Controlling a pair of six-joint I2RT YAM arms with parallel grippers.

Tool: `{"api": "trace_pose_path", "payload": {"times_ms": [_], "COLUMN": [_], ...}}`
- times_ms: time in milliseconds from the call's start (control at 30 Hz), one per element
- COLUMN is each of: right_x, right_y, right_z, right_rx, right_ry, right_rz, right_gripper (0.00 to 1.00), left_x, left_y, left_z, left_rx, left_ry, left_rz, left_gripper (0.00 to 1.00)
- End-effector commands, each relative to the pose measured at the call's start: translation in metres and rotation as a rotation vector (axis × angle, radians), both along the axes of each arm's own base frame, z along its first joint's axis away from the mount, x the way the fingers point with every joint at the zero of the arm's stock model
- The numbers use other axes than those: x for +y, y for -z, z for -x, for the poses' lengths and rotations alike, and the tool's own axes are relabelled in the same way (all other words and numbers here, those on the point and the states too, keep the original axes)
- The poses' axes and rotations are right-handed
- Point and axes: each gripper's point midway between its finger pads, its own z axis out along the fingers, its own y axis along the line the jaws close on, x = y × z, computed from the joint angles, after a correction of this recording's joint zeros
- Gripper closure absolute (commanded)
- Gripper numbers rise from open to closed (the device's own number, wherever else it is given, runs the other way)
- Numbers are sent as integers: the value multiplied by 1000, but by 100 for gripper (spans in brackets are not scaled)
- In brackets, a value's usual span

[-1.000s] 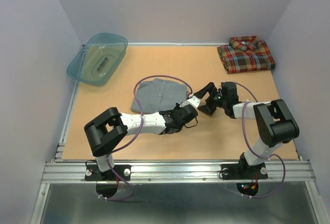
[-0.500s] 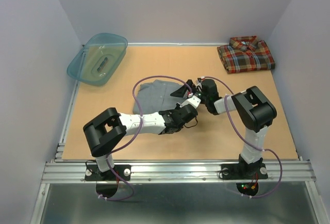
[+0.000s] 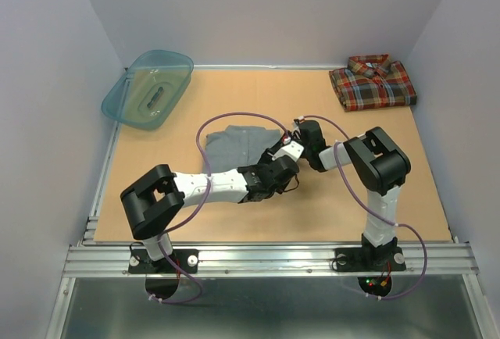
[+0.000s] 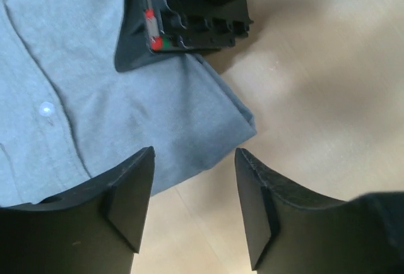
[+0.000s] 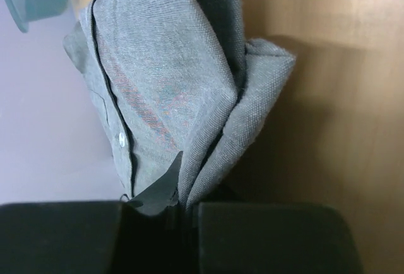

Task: Fold and stack the long sleeve shirts
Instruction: Fold the shirt

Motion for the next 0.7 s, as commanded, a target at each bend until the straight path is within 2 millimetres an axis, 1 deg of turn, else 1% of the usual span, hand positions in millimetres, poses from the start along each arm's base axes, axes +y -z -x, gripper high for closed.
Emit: {"api": "trace_pose_path", "payload": {"times_ms": [0, 33, 67, 133, 167, 200, 233, 267, 300, 333, 367, 400, 433, 467, 500, 533, 567, 600, 633, 667], "right_x": [3, 3, -1, -8, -16, -24, -26, -34, -43, -48, -59, -65, -71, -83, -92, -104, -115, -124, -136, -149], "right_y": [-2, -4, 1, -3, 3, -3, -8, -6, -17, -20, -17, -33, -39, -35, -40, -53, -57, -65, -85, -86], "right_z": [5, 8, 12, 13, 17, 19, 18, 21, 15, 14, 19, 7, 3, 11, 7, -2, -7, -15, -35, -31], "right_rx": [-88, -94, -101, -122, -121, -122, -155, -166, -196, -208, -199, -247, -262, -254, -270, -275, -322, -336, -388, -371], "right_ry": [-94, -112, -131, -150, -173, -185, -197, -220, -212, -220, -256, -256, -269, -330, -340, -337, -382, -388, -364, -420], "right_rz": [37, 37, 62, 91, 132, 138, 139, 169, 180, 201, 253, 282, 323, 399, 452, 541, 623, 686, 785, 857], "right_gripper": [99, 99, 99, 100, 99, 99, 99, 99, 99, 99, 99, 99, 99, 100, 99, 99, 98, 98, 97, 97], "left_x": [-9, -6, -3, 8, 13, 27, 36, 50, 57, 70, 96, 110, 124, 148, 162, 173, 184, 201, 209, 217], "left_y": [-54, -58, -68, -80, -87, -100, -107, -118, -122, -126, -132, -134, -136, -140, -134, -131, -129, -124, -120, -114], "left_z": [-10, -11, -12, -17, -21, -28, -33, -35, -38, -45, -55, -61, -65, -74, -76, -79, -81, -84, -85, -85], "left_rx": [-85, -94, -101, -111, -115, -124, -130, -142, -133, -140, -162, -175, -189, -217, -221, -225, -229, -229, -223, -216], "left_ry": [-35, -45, -55, -87, -103, -133, -155, -174, -176, -201, -259, -282, -313, -375, -410, -445, -478, -528, -559, -586], "left_rz": [123, 125, 151, 181, 208, 249, 270, 306, 335, 353, 376, 383, 383, 387, 374, 370, 368, 359, 364, 360], "left_gripper": [24, 23, 20, 14, 12, 9, 8, 7, 6, 5, 5, 5, 5, 5, 5, 4, 5, 4, 5, 4]}}
